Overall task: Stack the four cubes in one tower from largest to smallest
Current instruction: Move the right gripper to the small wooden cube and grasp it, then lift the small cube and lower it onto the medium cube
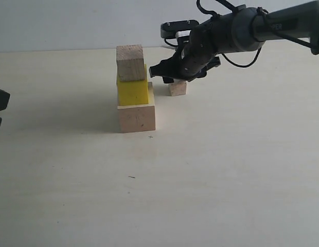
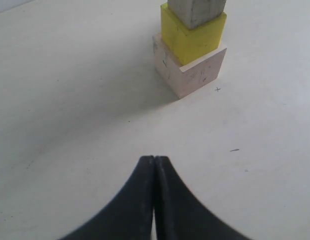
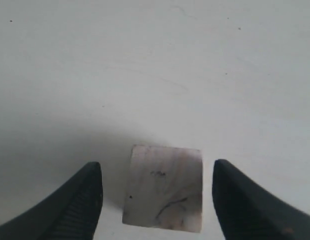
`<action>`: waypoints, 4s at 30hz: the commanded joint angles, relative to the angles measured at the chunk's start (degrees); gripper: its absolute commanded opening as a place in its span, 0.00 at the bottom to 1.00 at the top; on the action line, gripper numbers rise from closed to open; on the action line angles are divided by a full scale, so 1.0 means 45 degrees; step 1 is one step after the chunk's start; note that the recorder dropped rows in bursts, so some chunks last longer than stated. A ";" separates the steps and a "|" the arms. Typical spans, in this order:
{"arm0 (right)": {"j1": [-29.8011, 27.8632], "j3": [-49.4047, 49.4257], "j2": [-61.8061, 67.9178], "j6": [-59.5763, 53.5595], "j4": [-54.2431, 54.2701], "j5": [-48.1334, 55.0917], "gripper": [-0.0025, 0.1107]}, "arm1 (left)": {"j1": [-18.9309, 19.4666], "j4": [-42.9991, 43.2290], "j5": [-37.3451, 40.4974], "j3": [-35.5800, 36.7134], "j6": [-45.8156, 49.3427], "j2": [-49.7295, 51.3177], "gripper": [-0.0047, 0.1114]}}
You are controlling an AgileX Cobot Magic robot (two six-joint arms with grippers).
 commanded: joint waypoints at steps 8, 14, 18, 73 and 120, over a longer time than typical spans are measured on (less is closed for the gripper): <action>-0.0068 -0.0087 0.0061 -0.0108 0.0048 -0.0232 0.49 | -0.0025 0.0047 -0.0146 0.0025 0.0004 -0.0026 0.05; -0.0068 -0.0087 0.0061 -0.0108 -0.0005 -0.0099 0.19 | -0.0025 0.0047 -0.0146 0.0025 0.0037 -0.0026 0.05; -0.0068 -0.0087 0.0061 -0.0108 -0.0030 0.0196 0.02 | -0.0025 0.0047 -0.0146 0.0025 0.0037 -0.0026 0.05; 0.4313 -0.3048 -0.4952 0.3340 -0.0951 0.7897 0.02 | -0.0025 -0.0277 -0.0093 0.0025 0.0065 -0.0049 0.05; 0.4313 -0.4011 -0.3732 0.4258 -0.1739 0.8162 0.02 | -0.0025 -0.0276 -0.0115 0.0025 0.0065 -0.0049 0.05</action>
